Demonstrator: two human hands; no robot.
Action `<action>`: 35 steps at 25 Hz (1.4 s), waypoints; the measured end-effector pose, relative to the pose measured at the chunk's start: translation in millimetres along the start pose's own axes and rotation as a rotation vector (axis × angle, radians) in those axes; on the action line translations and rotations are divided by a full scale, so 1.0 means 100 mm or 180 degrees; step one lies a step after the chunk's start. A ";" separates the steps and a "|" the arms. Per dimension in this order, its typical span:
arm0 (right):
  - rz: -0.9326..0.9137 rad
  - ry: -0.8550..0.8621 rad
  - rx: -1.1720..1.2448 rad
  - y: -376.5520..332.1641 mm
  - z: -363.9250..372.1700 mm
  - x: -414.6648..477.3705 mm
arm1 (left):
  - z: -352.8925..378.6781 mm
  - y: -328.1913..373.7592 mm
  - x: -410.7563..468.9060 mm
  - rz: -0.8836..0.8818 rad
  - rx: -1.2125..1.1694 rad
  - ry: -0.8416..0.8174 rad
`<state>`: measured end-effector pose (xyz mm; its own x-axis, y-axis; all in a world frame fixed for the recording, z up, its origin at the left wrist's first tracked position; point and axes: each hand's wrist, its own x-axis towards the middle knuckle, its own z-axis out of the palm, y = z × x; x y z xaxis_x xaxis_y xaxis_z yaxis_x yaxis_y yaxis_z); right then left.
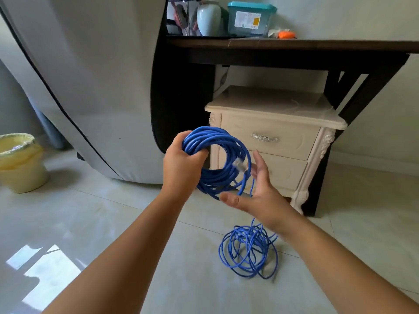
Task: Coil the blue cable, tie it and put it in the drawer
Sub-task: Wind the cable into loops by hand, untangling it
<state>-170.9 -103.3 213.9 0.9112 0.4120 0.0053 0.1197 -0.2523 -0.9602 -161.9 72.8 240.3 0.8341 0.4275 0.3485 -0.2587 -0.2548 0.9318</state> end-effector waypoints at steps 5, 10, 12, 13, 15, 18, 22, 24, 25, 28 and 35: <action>-0.0003 0.0466 0.0497 -0.07 -0.13 0.16 | 0.12 0.03 -0.12 -0.0478 -0.0498 -0.0865; -0.0014 0.0745 0.0830 -0.04 -0.21 0.20 | 0.12 -0.05 -0.10 -0.0855 -0.0615 -0.1601; 0.0081 0.0925 0.0699 -0.05 -0.25 0.21 | 0.05 -0.05 -0.09 -0.0935 -0.0406 -0.2166; 0.0056 0.0938 0.0589 -0.07 -0.27 0.20 | 0.00 -0.05 -0.08 -0.1013 -0.0327 -0.2477; -0.0053 0.0882 0.0149 -0.08 -0.32 0.18 | -0.10 0.00 -0.03 -0.1080 -0.0223 -0.2827; -0.0134 0.0664 -0.1042 -0.12 -0.31 0.14 | -0.12 0.11 0.01 -0.0723 0.0070 -0.2755; -0.0373 0.0273 -0.2567 -0.22 -0.13 0.08 | 0.06 0.13 -0.13 0.0243 0.1560 -0.3015; -0.0495 0.0291 -0.2796 -0.22 -0.06 0.08 | 0.13 0.03 -0.16 0.0723 0.2064 -0.2656; -0.0549 0.0351 -0.2791 -0.22 -0.04 0.06 | 0.15 -0.01 -0.17 0.0791 0.2104 -0.2422; -0.0497 0.0433 -0.2224 -0.22 -0.09 0.06 | 0.17 -0.03 -0.17 0.0871 0.1974 -0.1953; 0.0022 -0.0289 -0.0112 -0.09 -0.44 0.07 | 0.09 -0.03 -0.15 0.0195 0.0914 -0.1153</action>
<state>-148.3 -137.0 234.6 0.8728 0.4873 -0.0281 0.1288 -0.2854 -0.9497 -169.5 59.4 231.0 0.9512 0.0868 0.2963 -0.2099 -0.5217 0.8269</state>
